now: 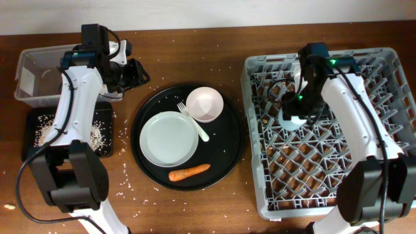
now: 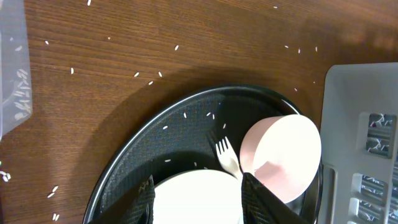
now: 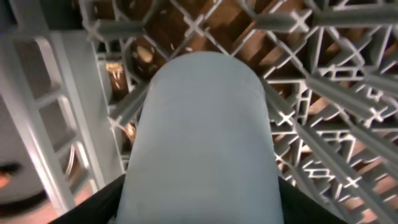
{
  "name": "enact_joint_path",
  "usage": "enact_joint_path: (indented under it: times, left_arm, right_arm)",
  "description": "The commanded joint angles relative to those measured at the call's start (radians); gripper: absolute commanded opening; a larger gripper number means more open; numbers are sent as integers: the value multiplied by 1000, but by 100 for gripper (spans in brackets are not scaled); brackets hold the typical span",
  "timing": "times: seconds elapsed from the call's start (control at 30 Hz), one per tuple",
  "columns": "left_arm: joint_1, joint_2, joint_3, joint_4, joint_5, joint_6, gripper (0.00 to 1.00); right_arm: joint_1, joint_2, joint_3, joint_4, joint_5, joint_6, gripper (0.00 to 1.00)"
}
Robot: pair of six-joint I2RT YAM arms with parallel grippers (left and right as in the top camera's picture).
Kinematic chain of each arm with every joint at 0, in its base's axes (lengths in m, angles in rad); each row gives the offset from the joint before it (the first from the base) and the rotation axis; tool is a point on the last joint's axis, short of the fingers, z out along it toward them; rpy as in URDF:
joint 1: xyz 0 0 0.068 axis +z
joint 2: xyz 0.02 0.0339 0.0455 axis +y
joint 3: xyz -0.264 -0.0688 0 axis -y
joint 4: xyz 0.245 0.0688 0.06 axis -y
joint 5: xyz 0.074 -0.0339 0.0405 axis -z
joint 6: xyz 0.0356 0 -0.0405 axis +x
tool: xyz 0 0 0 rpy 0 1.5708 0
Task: Sort waste into correct bins and load items into the dishwasher rack
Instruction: 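Lower the blue cup into the grey dish rack with the right gripper, then reach the right gripper to the pink bowl and grasp its rim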
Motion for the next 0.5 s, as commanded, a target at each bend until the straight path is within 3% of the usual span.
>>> enact_joint_path:
  times: [0.0,0.03,0.13,0.3,0.47]
  left_arm:
    - [-2,-5,11,-1,-8,21,45]
    - [-2,-5,11,-3,-8,21,45]
    - [-2,-5,11,-9,-8,35,45]
    - [-3,-5,11,-20,-8,71,46]
    - [-30,-5,11,-25,-30,102,50]
  right_arm:
    - [-1,-1,-6,26,-10,5,85]
    - [-1,-1,-4,36,-10,6,94]
    - [-2,-1,47,35,-14,6,99]
    - [21,-23,243,-5,-129,5,96]
    - [203,-11,281,85,-158,6,91]
